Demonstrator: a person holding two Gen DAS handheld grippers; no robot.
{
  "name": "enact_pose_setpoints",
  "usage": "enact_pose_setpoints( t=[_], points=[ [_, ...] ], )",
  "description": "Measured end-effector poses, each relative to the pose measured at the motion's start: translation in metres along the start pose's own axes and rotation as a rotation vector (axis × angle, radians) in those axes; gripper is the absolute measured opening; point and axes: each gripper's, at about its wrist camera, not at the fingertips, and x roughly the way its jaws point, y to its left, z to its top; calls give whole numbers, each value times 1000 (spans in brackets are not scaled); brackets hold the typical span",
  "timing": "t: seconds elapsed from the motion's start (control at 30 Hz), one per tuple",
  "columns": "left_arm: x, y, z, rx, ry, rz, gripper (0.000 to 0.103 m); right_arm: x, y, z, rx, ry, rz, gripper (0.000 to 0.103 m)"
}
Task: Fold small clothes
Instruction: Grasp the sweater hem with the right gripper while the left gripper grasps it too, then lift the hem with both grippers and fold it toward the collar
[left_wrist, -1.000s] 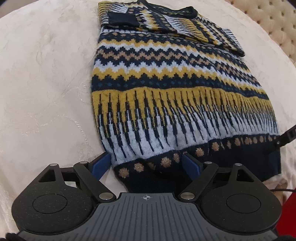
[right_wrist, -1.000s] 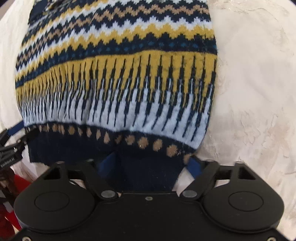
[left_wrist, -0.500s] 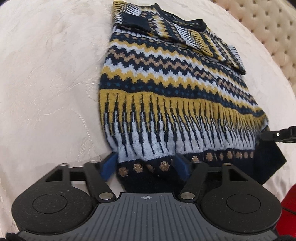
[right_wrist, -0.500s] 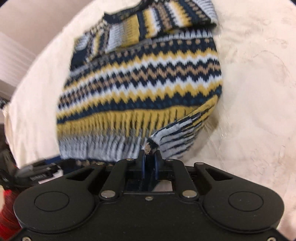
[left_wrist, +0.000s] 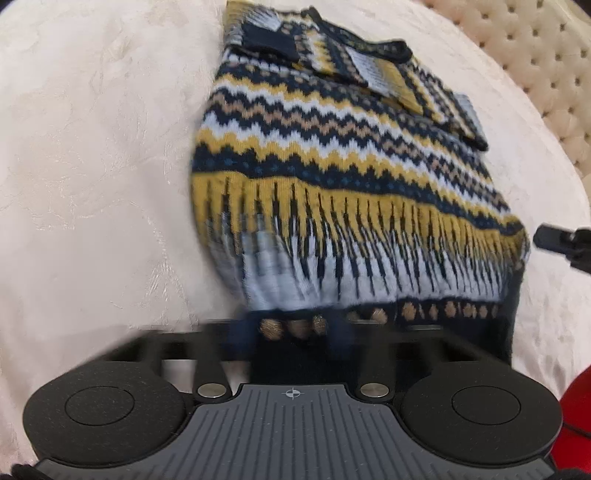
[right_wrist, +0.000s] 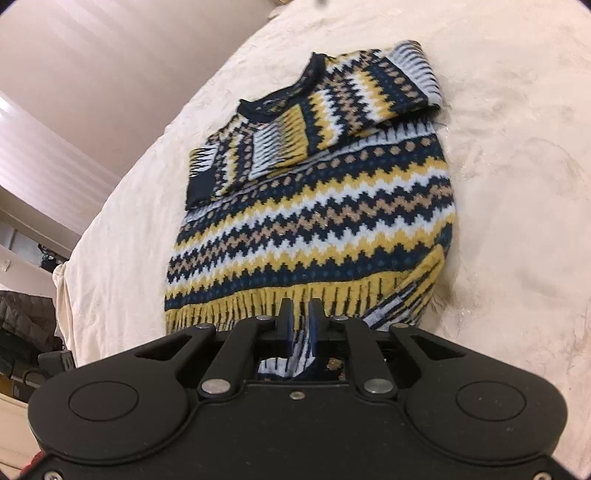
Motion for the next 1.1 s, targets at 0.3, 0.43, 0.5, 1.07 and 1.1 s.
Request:
enact_pose_setpoints(
  t=[0.3, 0.43, 0.5, 1.07, 1.1],
  points=[
    [-23, 2, 14, -71, -152, -95, 8, 11, -17, 2, 97, 55, -195, 59],
    [-32, -5, 15, -27, -195, -88, 8, 27, -19, 2, 90, 138, -218, 61],
    [-34, -7, 15, -9, -202, -85, 8, 35, -19, 2, 91, 168, -215, 61],
    [-55, 10, 59, -95, -352, -117, 9, 2, -33, 13, 192, -163, 70, 18],
    [-53, 12, 64, -104, -356, -120, 9, 2, -36, 14, 204, -165, 63, 18]
  ],
)
